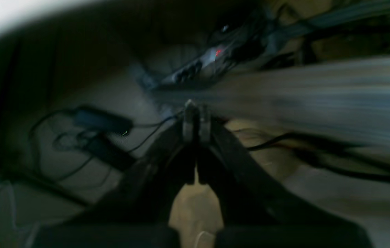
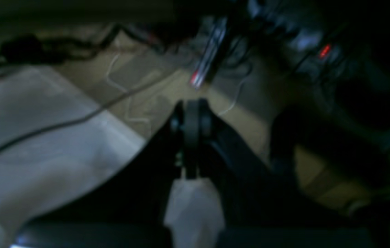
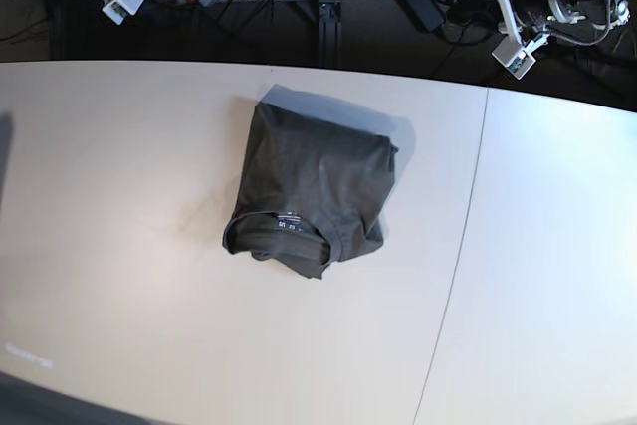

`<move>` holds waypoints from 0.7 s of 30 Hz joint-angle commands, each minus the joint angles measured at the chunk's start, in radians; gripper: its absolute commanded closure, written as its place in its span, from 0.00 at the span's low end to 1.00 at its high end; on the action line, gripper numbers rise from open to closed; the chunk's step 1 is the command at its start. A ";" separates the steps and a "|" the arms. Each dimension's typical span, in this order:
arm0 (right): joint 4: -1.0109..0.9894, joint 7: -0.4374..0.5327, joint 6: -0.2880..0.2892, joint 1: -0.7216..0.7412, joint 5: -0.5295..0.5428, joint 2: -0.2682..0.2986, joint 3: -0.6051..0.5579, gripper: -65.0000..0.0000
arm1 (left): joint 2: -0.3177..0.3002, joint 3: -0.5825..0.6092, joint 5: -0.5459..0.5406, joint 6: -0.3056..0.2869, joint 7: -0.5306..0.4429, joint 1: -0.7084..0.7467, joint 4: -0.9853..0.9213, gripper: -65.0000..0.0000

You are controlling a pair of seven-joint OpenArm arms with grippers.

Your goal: Fold the T-shirt properly

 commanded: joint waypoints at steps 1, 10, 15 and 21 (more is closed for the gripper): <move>-0.034 0.031 0.074 -0.015 -0.016 0.002 0.008 1.00 | -0.002 -0.006 0.029 -0.016 -0.070 0.013 -0.039 1.00; -0.678 0.076 0.059 0.173 -0.107 -0.073 0.007 1.00 | 0.113 -0.002 0.260 -0.010 -0.325 -0.156 -0.699 1.00; -1.075 0.076 0.051 0.390 -0.119 -0.097 0.007 1.00 | 0.167 -0.002 0.417 0.136 -0.386 -0.350 -1.080 1.00; -1.336 0.101 0.044 0.653 -0.211 -0.165 0.007 1.00 | 0.215 -0.002 0.572 0.307 -0.454 -0.583 -1.400 1.00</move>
